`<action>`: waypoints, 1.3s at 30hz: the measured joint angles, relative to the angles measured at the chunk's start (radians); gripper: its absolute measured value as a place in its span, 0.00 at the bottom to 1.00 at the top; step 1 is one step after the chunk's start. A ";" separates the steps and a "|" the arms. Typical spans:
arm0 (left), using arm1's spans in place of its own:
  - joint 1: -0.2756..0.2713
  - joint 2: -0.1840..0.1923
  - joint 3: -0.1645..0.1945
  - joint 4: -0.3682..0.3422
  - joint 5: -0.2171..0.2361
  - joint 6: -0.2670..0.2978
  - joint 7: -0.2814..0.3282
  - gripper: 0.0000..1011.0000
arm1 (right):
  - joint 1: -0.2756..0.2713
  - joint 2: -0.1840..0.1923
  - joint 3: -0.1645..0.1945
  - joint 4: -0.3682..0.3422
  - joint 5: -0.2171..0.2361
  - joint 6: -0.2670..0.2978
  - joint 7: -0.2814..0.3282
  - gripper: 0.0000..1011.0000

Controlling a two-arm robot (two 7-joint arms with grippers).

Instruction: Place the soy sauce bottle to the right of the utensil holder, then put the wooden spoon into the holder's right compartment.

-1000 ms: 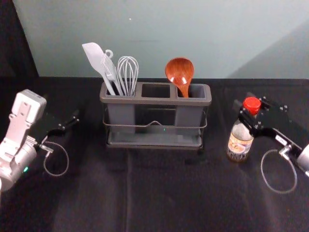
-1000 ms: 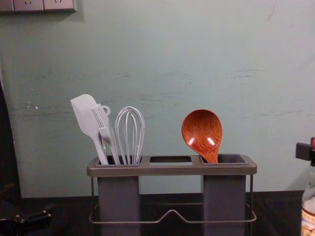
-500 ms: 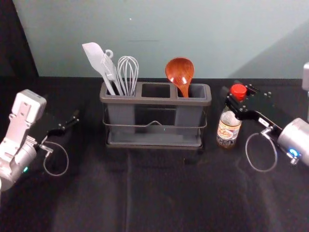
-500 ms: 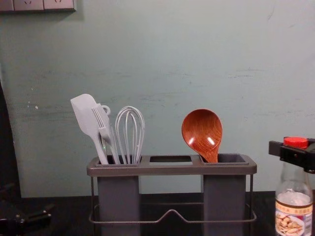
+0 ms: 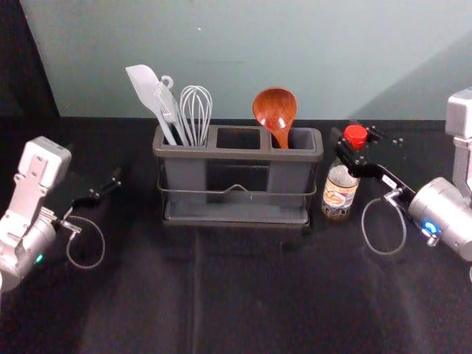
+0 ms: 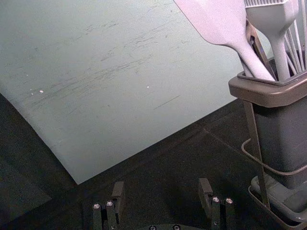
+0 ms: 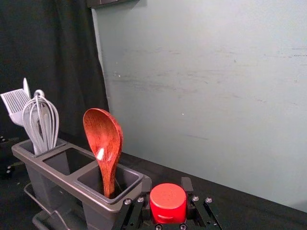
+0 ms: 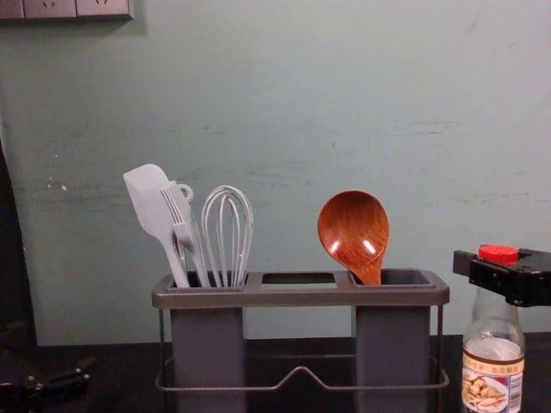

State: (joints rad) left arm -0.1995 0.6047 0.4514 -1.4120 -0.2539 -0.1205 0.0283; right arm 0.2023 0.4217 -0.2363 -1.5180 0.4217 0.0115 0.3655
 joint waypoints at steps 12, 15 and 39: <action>0.000 0.000 0.000 0.000 0.000 0.000 0.000 0.99 | -0.006 -0.017 0.001 0.008 -0.013 -0.009 -0.010 0.38; 0.000 0.000 0.000 0.000 0.000 0.000 0.000 0.99 | -0.007 -0.020 0.002 0.012 -0.017 -0.012 -0.010 0.38; 0.000 0.000 0.000 0.000 0.000 0.000 0.000 0.99 | -0.009 -0.039 0.013 0.026 -0.029 -0.024 -0.017 0.48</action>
State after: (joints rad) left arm -0.1995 0.6047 0.4514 -1.4120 -0.2539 -0.1205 0.0283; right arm 0.1929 0.3822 -0.2238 -1.4918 0.3923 -0.0129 0.3490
